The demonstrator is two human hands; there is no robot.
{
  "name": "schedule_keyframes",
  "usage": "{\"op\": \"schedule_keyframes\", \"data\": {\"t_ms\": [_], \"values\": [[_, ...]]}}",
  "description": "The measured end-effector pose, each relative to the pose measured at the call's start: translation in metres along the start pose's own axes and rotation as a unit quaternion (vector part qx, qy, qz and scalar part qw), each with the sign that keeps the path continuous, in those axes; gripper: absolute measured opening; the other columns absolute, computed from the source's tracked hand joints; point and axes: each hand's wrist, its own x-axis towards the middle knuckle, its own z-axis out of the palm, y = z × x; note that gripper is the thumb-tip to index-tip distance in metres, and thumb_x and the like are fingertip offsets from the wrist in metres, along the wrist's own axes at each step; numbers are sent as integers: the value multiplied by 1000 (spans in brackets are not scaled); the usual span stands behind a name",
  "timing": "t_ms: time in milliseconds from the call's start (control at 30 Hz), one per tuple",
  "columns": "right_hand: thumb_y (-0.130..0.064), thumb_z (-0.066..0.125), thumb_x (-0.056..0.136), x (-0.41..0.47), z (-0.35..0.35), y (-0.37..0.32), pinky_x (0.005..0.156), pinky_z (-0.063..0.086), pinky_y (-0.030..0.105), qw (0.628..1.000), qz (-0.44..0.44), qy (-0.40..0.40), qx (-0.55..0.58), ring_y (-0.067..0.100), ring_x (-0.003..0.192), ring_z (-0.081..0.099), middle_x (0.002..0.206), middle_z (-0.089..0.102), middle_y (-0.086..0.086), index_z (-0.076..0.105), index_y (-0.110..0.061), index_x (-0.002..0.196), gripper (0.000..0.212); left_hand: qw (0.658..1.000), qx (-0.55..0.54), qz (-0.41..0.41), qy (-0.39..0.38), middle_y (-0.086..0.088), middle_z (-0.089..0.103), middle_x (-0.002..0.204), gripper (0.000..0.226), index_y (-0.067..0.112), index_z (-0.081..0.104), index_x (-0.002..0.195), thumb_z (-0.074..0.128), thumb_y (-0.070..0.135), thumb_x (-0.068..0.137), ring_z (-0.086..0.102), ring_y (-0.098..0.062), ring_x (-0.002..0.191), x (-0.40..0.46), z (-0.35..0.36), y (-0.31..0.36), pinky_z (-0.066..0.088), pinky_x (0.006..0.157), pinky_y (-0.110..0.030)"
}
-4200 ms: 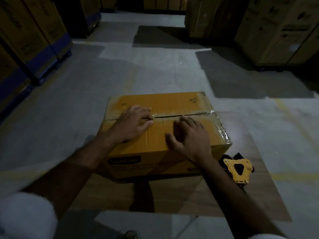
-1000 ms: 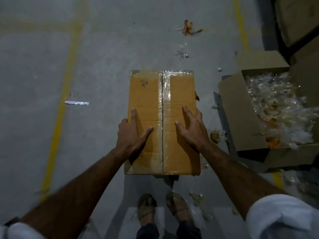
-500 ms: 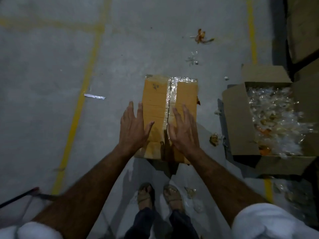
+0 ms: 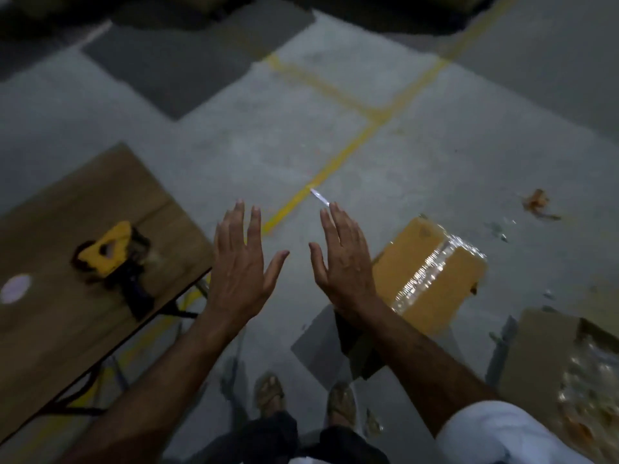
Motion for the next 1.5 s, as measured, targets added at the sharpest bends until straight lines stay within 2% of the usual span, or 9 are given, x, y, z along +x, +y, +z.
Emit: {"op": "schedule_keyframes", "data": {"t_ms": [67, 167, 300, 567, 700, 1000, 1167, 1333, 1500], "values": [[-27, 57, 103, 10, 11, -39, 122, 29, 52, 998, -55, -8, 20, 28, 156, 26, 167, 31, 16, 36, -3, 158, 64, 999, 11, -44, 27, -23, 14, 169, 84, 3, 21, 162, 44, 57, 103, 16, -42, 156, -17, -30, -27, 17, 127, -55], [-27, 58, 103, 19, 33, -105, 122, 30, 52, 991, -125, -27, 46, 31, 155, 30, 166, 32, 18, 37, 0, 157, 63, 992, 35, -106, 57, -24, 16, 169, 85, 3, 24, 162, 49, 57, 102, 17, -42, 156, -51, -67, -70, 21, 124, -58], [-28, 57, 104, 16, 69, -196, 121, 30, 52, 974, -207, -58, 67, 32, 153, 33, 164, 34, 19, 39, 1, 156, 62, 976, 65, -193, 79, -21, 12, 170, 84, 6, 21, 163, 42, 60, 103, 16, -40, 157, -114, -106, -129, 20, 126, -54], [-32, 56, 105, -43, 155, -368, 123, 30, 50, 926, -337, -116, 126, 32, 153, 33, 164, 34, 21, 40, 2, 154, 62, 928, 105, -341, 109, -24, 17, 168, 83, 3, 26, 161, 45, 58, 101, 20, -40, 155, -266, -156, -231, 20, 126, -53], [-38, 47, 108, -93, 191, -442, 127, 22, 47, 892, -394, -171, 141, 31, 155, 30, 166, 31, 20, 37, 1, 156, 63, 888, 106, -429, 129, -25, 17, 168, 83, 2, 27, 161, 48, 57, 102, 21, -41, 154, -348, -175, -261, 24, 124, -53], [-37, 48, 107, -205, 257, -591, 127, 20, 48, 755, -536, -317, 204, 33, 155, 29, 167, 29, 21, 36, 0, 157, 63, 747, 146, -633, 142, -21, 17, 168, 84, 8, 23, 162, 43, 62, 102, 20, -39, 153, -523, -193, -292, 23, 124, -51], [-41, 44, 108, -280, 294, -648, 127, 18, 48, 664, -599, -386, 227, 33, 156, 25, 168, 25, 20, 33, -1, 159, 65, 677, 162, -705, 137, -22, 17, 169, 83, 6, 21, 163, 42, 60, 104, 21, -41, 154, -603, -196, -289, 24, 124, -53], [-38, 55, 105, -347, 318, -705, 120, 34, 50, 578, -636, -442, 259, 41, 148, 37, 163, 35, 24, 41, 1, 154, 64, 545, 192, -810, 100, -24, 23, 167, 83, 7, 27, 162, 37, 64, 102, 25, -41, 152, -665, -201, -281, 17, 123, -46], [-31, 60, 102, -419, 319, -734, 116, 39, 57, 466, -661, -503, 305, 47, 141, 46, 156, 42, 30, 49, 5, 148, 60, 428, 171, -877, 140, -25, 22, 166, 83, 7, 25, 162, 44, 61, 102, 24, -44, 152, -713, -198, -254, 29, 121, -60]]}}
